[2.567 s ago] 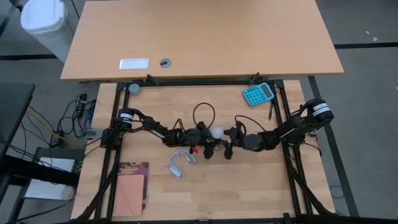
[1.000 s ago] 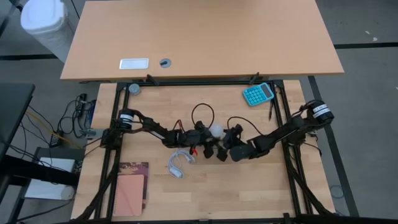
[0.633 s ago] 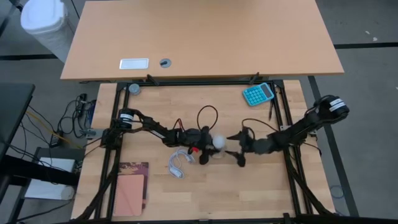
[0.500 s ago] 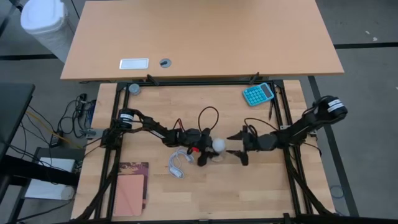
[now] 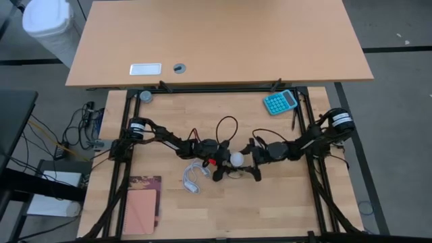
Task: Screw lightbulb
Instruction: Insert the lightbulb into the lamp socket
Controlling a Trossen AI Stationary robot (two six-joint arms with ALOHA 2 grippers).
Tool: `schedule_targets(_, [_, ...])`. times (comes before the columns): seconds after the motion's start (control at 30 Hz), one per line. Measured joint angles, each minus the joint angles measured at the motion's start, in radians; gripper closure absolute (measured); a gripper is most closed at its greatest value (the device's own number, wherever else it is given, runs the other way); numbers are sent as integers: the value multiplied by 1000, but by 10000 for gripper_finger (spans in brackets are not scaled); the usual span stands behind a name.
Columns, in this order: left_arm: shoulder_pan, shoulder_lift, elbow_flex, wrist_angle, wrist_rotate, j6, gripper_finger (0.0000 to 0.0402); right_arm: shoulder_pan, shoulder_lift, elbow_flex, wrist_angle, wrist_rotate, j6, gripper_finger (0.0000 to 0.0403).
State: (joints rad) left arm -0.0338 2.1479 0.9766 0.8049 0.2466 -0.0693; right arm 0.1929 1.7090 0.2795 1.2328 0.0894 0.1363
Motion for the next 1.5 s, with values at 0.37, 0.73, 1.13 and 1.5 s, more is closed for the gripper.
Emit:
schedule_targets(0.37, [-1, 1, -1, 15, 66, 16, 211, -58, 119, 47, 154, -199, 28, 95])
schedule_targets(0.73, [-2, 1, -1, 19, 115, 17, 211, -60, 130, 53, 193, -238, 25, 97])
schedule_targets(1.13, [-2, 1, -1, 19, 124, 15, 211, -60, 130, 52, 191, -254, 16, 207])
schedule_targets(1.5, [-2, 0, -1, 15, 85, -10, 211, -59, 131, 51, 185, -230, 27, 218])
